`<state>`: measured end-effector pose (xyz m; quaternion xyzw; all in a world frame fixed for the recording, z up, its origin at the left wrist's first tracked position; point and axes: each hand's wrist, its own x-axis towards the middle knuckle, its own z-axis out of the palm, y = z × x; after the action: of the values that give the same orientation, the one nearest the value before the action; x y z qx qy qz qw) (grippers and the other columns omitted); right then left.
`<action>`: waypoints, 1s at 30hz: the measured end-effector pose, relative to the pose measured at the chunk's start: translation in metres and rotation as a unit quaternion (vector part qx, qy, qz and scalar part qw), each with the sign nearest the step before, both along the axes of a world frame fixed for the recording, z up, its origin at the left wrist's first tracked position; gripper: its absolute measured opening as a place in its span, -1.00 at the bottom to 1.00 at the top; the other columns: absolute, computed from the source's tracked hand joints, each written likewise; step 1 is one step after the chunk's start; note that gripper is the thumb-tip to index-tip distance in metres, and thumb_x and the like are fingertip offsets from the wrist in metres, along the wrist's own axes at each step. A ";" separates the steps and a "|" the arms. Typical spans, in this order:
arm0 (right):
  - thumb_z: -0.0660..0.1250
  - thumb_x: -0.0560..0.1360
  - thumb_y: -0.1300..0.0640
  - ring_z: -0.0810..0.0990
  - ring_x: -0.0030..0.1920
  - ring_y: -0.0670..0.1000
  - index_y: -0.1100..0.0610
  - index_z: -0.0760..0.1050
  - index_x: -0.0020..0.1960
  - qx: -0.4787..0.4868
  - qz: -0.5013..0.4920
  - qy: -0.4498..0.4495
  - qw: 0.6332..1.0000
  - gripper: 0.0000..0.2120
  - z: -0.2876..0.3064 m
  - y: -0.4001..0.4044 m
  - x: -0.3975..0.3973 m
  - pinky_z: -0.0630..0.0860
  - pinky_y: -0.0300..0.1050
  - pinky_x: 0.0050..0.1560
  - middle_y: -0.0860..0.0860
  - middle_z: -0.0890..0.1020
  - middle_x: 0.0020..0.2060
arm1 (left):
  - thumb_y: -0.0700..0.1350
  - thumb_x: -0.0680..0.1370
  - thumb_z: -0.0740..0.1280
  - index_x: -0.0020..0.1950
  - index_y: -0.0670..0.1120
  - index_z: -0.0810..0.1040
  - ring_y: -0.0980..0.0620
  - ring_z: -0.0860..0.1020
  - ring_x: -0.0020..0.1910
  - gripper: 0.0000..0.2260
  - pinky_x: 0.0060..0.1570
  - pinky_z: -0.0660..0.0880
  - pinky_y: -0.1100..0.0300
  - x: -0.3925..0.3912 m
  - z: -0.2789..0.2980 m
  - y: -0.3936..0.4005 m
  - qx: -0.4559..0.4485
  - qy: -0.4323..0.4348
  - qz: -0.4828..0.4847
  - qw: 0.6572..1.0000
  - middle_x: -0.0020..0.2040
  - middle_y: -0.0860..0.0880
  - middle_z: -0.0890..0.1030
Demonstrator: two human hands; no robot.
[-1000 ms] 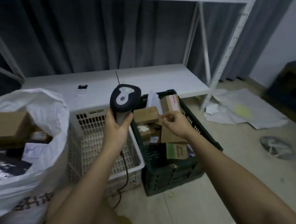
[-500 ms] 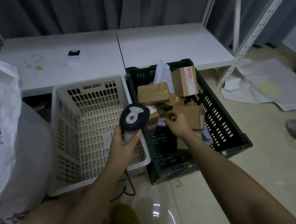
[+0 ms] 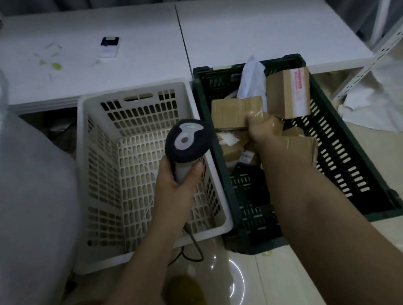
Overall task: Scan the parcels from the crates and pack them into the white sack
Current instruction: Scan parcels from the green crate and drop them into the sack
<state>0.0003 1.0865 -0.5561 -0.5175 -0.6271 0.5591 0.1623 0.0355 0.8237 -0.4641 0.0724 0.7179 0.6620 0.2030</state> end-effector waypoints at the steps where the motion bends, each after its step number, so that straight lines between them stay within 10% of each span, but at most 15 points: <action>1: 0.35 0.54 0.07 0.61 0.00 0.06 0.30 0.33 0.37 0.003 -0.004 0.004 1.000 -0.50 -0.002 0.000 0.001 0.56 -0.28 -0.11 0.10 0.54 0.14 | -0.18 0.54 0.35 0.03 0.23 0.40 0.46 0.52 -0.15 -0.70 -0.23 0.43 0.55 -0.001 -0.001 -0.001 -0.003 0.001 0.003 1.000 -0.04 0.29 0.54; 3: 0.39 0.52 0.06 0.60 0.04 0.09 0.31 0.40 0.30 0.009 -0.017 0.026 0.999 -0.53 -0.002 0.001 0.005 0.54 -0.37 -0.10 0.10 0.57 0.13 | -0.18 0.54 0.35 0.03 0.23 0.41 0.45 0.53 -0.14 -0.70 -0.22 0.43 0.55 -0.002 -0.003 -0.002 -0.003 -0.001 0.010 1.000 -0.05 0.29 0.54; 7: 0.48 0.39 0.02 0.51 0.21 0.14 0.19 0.37 0.36 -0.011 -0.059 0.054 0.997 -0.39 0.024 -0.014 0.024 0.48 0.09 0.27 0.13 0.50 0.26 | -0.17 0.55 0.35 0.09 0.24 0.41 0.43 0.52 -0.10 -0.70 -0.14 0.43 0.48 -0.004 -0.001 -0.007 0.003 -0.008 0.015 1.000 0.01 0.27 0.54; 11: 0.47 0.36 0.22 0.43 0.22 0.05 0.14 0.29 0.34 0.134 0.017 0.089 0.987 -0.39 0.049 -0.050 0.085 0.42 -0.08 0.24 0.11 0.39 0.26 | -0.15 0.55 0.35 0.36 0.06 0.39 0.21 0.54 0.10 -0.60 0.00 0.44 0.34 -0.001 -0.001 -0.011 0.014 -0.021 0.036 0.999 0.17 0.13 0.55; 16: 0.46 0.26 0.37 0.38 0.26 -0.05 0.11 0.34 0.32 0.389 0.260 0.070 0.881 -0.32 0.054 -0.098 0.174 0.33 -0.16 0.27 0.06 0.43 0.24 | -0.15 0.56 0.34 0.26 0.07 0.38 0.07 0.54 0.08 -0.69 0.04 0.45 0.20 0.019 0.001 -0.014 0.016 -0.029 0.045 0.998 0.09 0.11 0.55; 23: 0.51 0.30 0.25 0.32 0.41 0.21 0.05 0.29 0.35 0.447 0.348 0.025 0.824 -0.30 0.026 -0.143 0.244 0.24 0.17 0.43 0.09 0.43 0.32 | -0.14 0.57 0.33 0.33 0.00 0.37 0.05 0.53 0.07 -0.65 0.06 0.43 0.14 0.075 0.006 -0.035 -0.001 -0.077 -0.008 0.997 0.09 0.09 0.54; 30: 0.40 0.51 -0.02 0.35 0.24 -0.07 0.16 0.52 0.03 0.346 0.286 0.030 0.893 -0.75 0.041 -0.174 0.256 0.34 -0.19 0.21 0.03 0.51 0.11 | -0.15 0.54 0.36 0.32 -0.04 0.39 -0.06 0.53 0.18 -0.64 0.24 0.45 -0.01 0.096 0.011 -0.057 -0.030 -0.074 -0.041 0.996 0.23 -0.07 0.55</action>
<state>0.2562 0.9122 -0.5150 -0.2098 -0.8968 0.3442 0.1825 0.1317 0.7663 -0.4533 0.0467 0.7172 0.6345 0.2844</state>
